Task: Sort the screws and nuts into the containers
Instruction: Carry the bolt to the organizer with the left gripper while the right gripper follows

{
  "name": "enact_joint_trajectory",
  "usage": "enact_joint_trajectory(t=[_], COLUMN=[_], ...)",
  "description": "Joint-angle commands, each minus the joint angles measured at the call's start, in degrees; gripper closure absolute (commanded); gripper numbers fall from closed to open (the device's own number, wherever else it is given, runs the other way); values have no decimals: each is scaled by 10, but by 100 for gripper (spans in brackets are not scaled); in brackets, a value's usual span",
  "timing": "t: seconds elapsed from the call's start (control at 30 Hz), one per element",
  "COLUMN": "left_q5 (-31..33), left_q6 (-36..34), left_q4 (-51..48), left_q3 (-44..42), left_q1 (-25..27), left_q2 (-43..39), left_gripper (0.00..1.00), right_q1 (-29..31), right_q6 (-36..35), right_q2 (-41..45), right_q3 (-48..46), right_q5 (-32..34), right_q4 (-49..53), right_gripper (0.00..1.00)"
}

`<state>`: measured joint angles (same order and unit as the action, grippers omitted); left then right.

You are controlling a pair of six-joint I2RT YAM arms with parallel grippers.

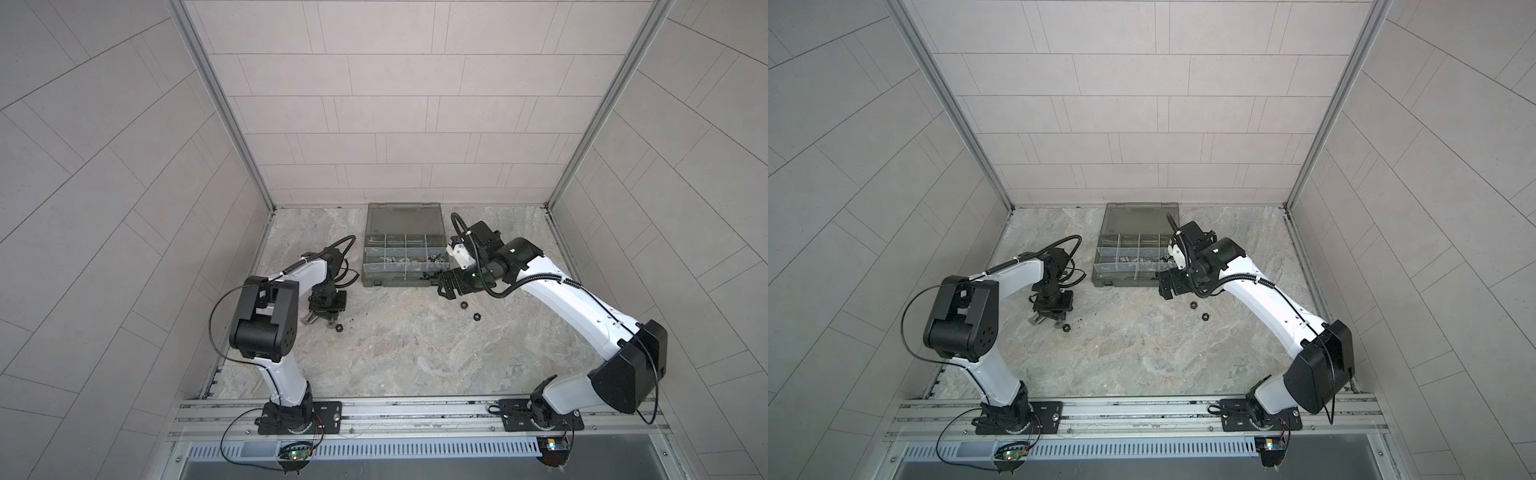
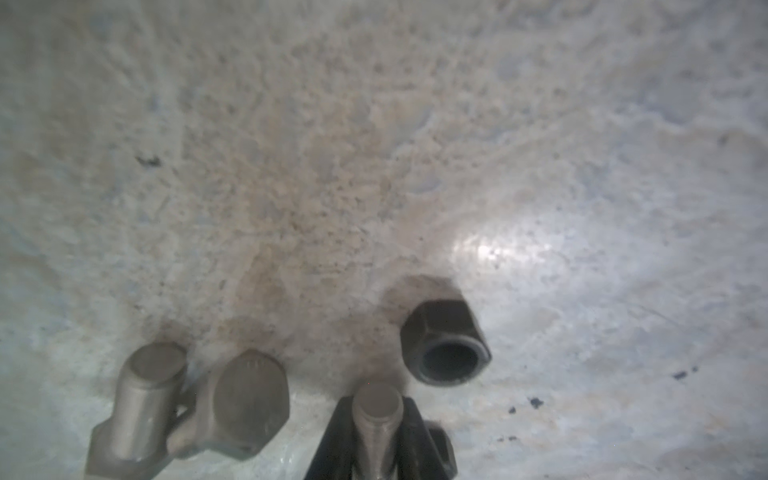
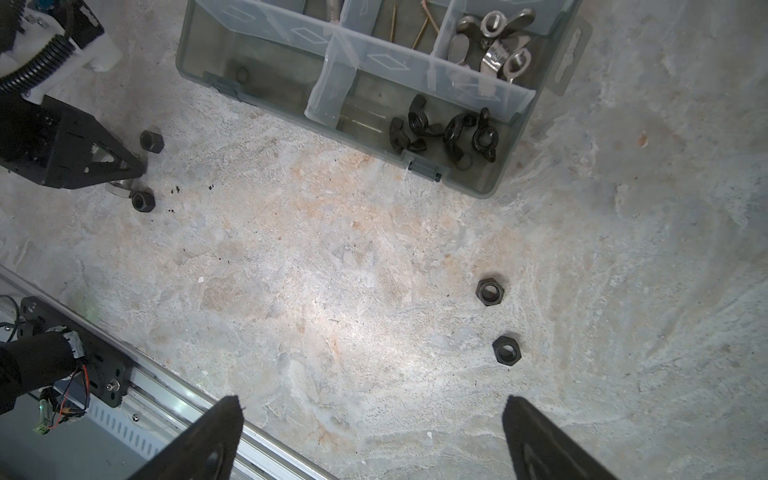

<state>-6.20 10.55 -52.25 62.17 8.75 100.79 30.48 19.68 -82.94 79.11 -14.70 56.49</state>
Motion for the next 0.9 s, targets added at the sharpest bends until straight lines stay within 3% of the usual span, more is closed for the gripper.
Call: enact_joint_trajectory(t=[0.0, 0.2, 0.47, 0.67, 0.87], left_q5=[1, -19, -45, -67, -83], left_q6=[5, 17, 44, 64, 77], left_q4=[-52, -84, -110, -124, -131], left_q3=[52, 163, 382, 540, 628], left_q1=[0, 9, 52, 95, 130], left_q2=[-32, -15, 97, 192, 268], left_gripper=[85, 85, 85, 84, 84], right_q1=[-4, -14, -25, -27, -27], right_q6=[-6, -7, -9, -7, -8], right_q2=[23, 46, 80, 57, 21], right_q3=[-8, -23, -46, -17, 19], right_q5=[17, 23, 27, 19, 17], right_q4=[13, 10, -7, -26, -42], right_gripper=[1, 1, 1, 1, 1])
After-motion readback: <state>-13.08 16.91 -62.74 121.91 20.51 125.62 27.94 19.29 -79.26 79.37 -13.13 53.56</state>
